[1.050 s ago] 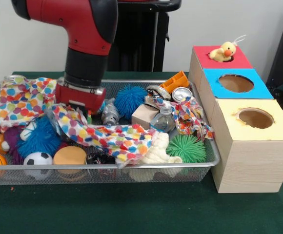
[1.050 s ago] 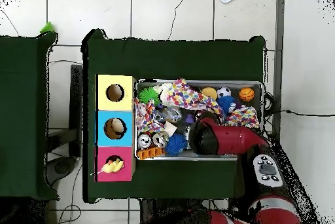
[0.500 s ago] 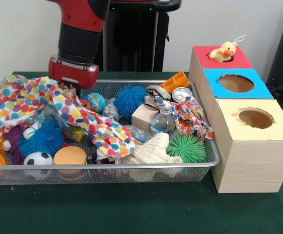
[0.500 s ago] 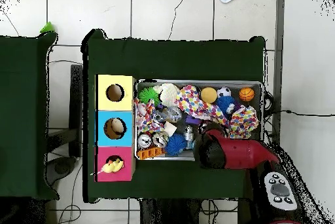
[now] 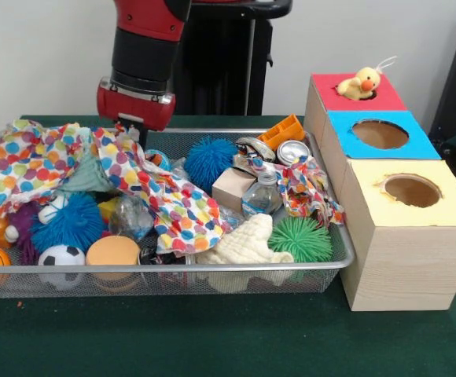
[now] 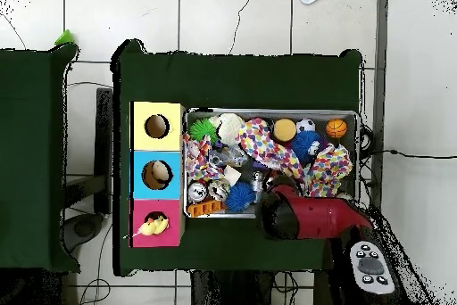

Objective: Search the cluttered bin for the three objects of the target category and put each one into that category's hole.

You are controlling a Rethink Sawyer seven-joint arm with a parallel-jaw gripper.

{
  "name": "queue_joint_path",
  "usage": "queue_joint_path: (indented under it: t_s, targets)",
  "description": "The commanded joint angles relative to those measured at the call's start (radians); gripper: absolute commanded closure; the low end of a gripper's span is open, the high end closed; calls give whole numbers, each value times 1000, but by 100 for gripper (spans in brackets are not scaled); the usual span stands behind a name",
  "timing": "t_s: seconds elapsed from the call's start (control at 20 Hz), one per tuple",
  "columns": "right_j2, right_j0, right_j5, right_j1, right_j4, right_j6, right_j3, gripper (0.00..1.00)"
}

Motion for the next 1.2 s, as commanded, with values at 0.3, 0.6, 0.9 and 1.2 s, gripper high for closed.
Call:
queue_joint_path:
  t_s: [0.3,0.6,0.9,1.2]
  targets:
    - [52,-55,123,-127,-84,-65,146,100]
    - [117,-144,185,-186,-97,-141,180,100]
    - [158,-206,211,-205,-129,-166,193,100]
    - [171,-225,209,-195,-172,-139,188,100]
